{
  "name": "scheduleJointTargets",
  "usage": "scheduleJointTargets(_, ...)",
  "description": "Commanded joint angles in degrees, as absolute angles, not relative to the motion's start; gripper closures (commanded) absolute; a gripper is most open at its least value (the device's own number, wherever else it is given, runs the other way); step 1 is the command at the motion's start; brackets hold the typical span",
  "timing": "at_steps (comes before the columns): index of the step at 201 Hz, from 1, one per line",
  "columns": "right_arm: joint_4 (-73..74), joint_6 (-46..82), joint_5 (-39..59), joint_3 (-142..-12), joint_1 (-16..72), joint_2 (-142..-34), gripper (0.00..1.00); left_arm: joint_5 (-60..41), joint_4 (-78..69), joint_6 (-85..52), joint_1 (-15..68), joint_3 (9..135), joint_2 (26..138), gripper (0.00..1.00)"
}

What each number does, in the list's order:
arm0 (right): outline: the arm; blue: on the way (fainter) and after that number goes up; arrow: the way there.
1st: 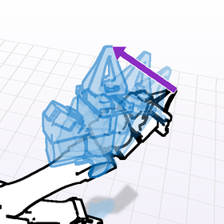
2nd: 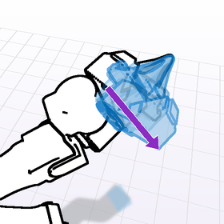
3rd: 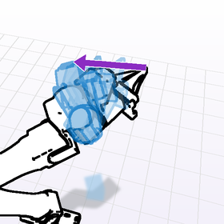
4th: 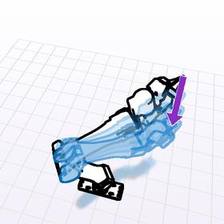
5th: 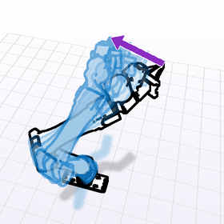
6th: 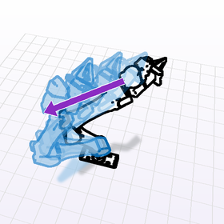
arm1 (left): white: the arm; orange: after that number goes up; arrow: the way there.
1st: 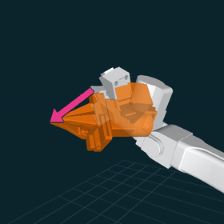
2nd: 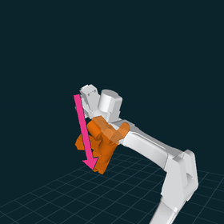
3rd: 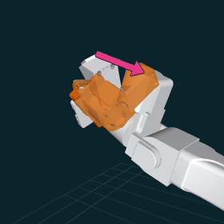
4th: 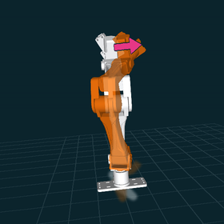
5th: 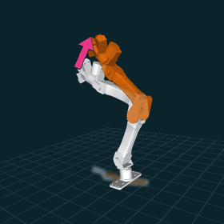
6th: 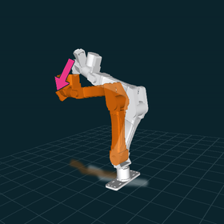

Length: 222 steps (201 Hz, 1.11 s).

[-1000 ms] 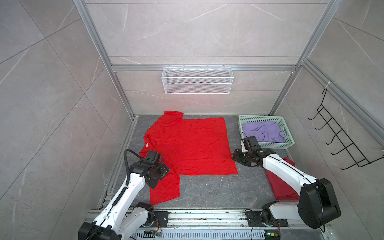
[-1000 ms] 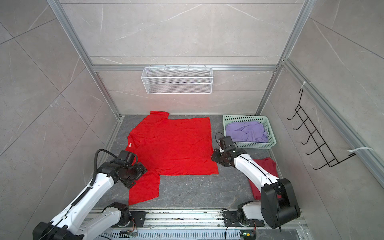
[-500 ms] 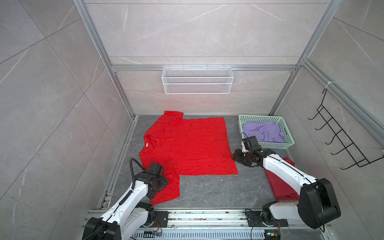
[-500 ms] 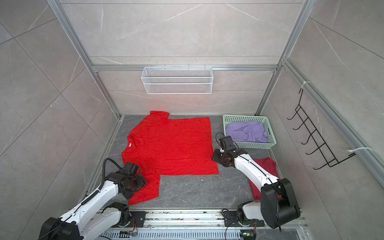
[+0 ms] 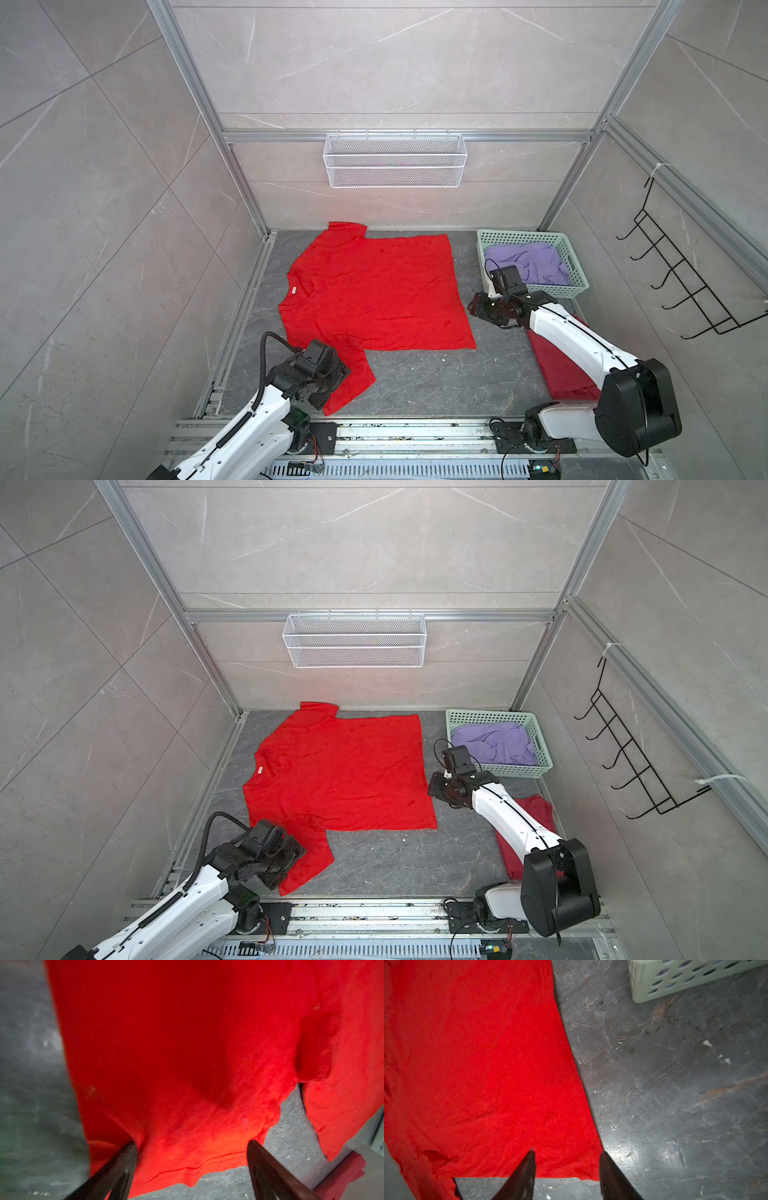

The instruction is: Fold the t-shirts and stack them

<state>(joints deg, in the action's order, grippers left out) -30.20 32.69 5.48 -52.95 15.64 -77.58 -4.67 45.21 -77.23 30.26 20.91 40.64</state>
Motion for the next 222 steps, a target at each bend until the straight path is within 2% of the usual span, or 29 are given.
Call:
scheduleJointTargets(1, -31.7, 31.4, 4.7, -53.8, 15.3, -78.1, 0.49, -4.0, 55.5, -79.5, 30.5, 26.3, 39.8, 0.14)
scheduleJointTargets(31, -30.9, 32.2, 5.9, -53.6, 15.2, -78.4, 0.49, 5.5, 59.6, -72.9, 30.4, 36.3, 43.9, 0.13)
scheduleJointTargets(61, -28.5, 33.6, 8.3, -53.1, 15.2, -78.7, 0.49, 12.6, 55.5, -62.8, 29.8, 44.7, 49.8, 0.12)
scheduleJointTargets(84, -25.6, 35.2, 11.0, -53.0, 15.2, -80.0, 0.49, 14.4, 52.1, -56.4, 27.5, 48.5, 56.9, 0.12)
scheduleJointTargets(105, -21.5, 37.3, 13.0, -53.2, 15.2, -81.9, 0.49, 12.4, 44.8, -51.7, 23.3, 48.3, 63.0, 0.12)
scheduleJointTargets(137, -14.8, 40.6, 16.4, -54.4, 15.8, -86.7, 0.48, 2.7, 31.0, -46.8, 11.2, 45.9, 71.9, 0.12)
scheduleJointTargets(153, -12.9, 41.5, 16.9, -55.0, 16.6, -89.5, 0.49, 1.4, 27.4, -45.2, 7.3, 46.7, 76.2, 0.12)
scheduleJointTargets(222, -10.5, 43.3, 15.0, -52.1, 17.7, -98.0, 0.49, -0.7, 21.2, -45.9, 1.7, 42.5, 85.7, 0.12)
